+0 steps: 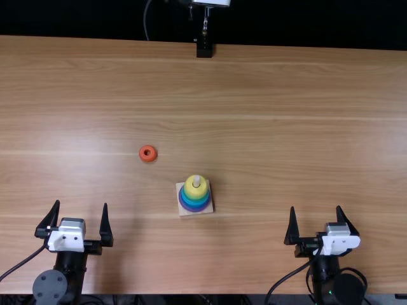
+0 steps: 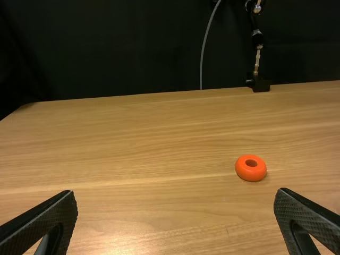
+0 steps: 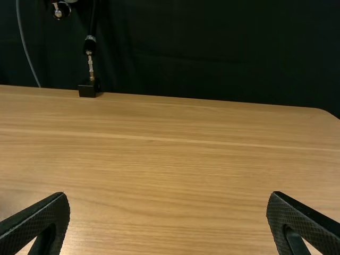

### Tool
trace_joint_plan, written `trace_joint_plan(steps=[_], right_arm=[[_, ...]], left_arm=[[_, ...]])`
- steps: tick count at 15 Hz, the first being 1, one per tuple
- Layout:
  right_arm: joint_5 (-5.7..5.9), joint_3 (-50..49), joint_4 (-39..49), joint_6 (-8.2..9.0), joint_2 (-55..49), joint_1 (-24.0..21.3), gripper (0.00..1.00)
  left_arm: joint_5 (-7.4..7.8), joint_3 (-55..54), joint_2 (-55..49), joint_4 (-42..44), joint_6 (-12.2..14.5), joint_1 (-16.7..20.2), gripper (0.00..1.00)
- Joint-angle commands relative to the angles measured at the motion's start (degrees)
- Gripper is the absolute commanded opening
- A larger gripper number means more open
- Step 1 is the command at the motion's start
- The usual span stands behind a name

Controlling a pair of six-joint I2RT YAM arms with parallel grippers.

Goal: Build the Hanoi tower: stack the rings onto the peg from bottom to top in this color order: purple, dark blue, light blue, dark green, light green, yellow, orange.

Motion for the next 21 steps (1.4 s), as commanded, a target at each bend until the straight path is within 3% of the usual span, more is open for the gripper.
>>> trace_joint_plan(steps=[1, 6, 10, 11, 13, 21], right_arm=[[-0.68, -0.47, 0.14, 0.06, -0.71, -0.71, 1.0], [-0.68, -0.47, 0.14, 0.06, -0.71, -0.71, 1.0], [-0.68, -0.47, 0.14, 0.06, -0.71, -0.71, 1.0], [-0.57, -0.47, 0.14, 0.06, -0.71, -0.71, 1.0], [-0.68, -0.47, 0.14, 0.06, -0.71, -0.71, 1.0], [-0.68, -0.47, 0.14, 0.06, -0.71, -0.71, 1.0]], left_arm=[[-0.73, -0.64, -0.62, -3.06, 0.44, 0.43, 1.0], [-0.84, -0.64, -0.62, -3.06, 0.23, 1.13, 1.0], [1.59, -0.64, -0.62, 1.37, 0.87, 1.04, 1.0], [0.96, 0.67, 2.37, 6.44, 0.87, 0.78, 1.0], [1.59, 8.58, 12.03, 11.29, 0.97, 0.34, 1.0], [1.8, 37.94, 50.62, 12.03, 0.97, -2.21, 1.0]])
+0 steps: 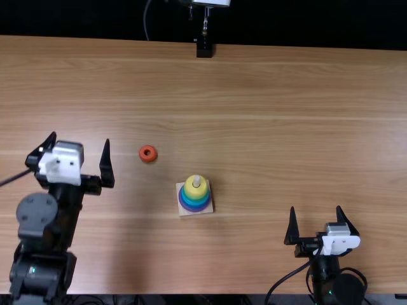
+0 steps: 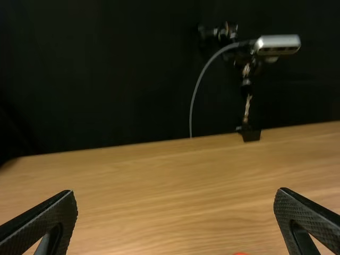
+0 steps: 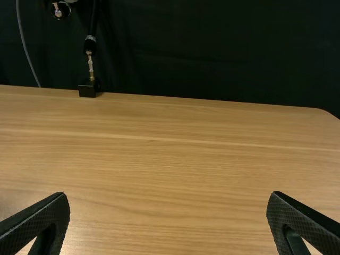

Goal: Build the Hanoi tower: stack the rings onto the peg from bottom to top in this color order: purple, dark blue, light blue, dark green, light green, yellow, orange.

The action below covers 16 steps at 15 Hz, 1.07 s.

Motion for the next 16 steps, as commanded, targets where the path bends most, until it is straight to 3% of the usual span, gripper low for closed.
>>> trace_joint_plan(steps=[1, 4, 6, 11, 13, 16], right_arm=[[-0.53, -0.47, 0.14, 0.04, -0.69, -0.82, 1.0], [-0.53, -0.47, 0.14, 0.04, -0.69, -0.74, 1.0], [-0.53, -0.47, 0.14, 0.04, -0.69, -0.74, 1.0], [-0.53, -0.47, 0.14, 0.04, -0.69, -0.74, 1.0], [-0.63, -0.47, 0.14, 0.04, -0.69, -0.74, 1.0], [-0.53, -0.47, 0.14, 0.04, -0.69, -0.74, 1.0]], left_arm=[[0.44, 4.75, 6.54, 0.22, 0.63, -1.36, 1.0], [0.34, 13.81, 20.86, -0.73, 0.63, -4.96, 1.0], [0.44, 19.78, 29.65, -2.52, 0.63, -5.14, 1.0], [0.44, 39.29, 50.04, -24.56, 0.73, -7.86, 1.0], [3.5, 43.34, 55.23, -30.36, 0.63, -7.86, 1.0], [3.92, 48.35, 61.73, -40.17, 0.63, -8.21, 1.0]])
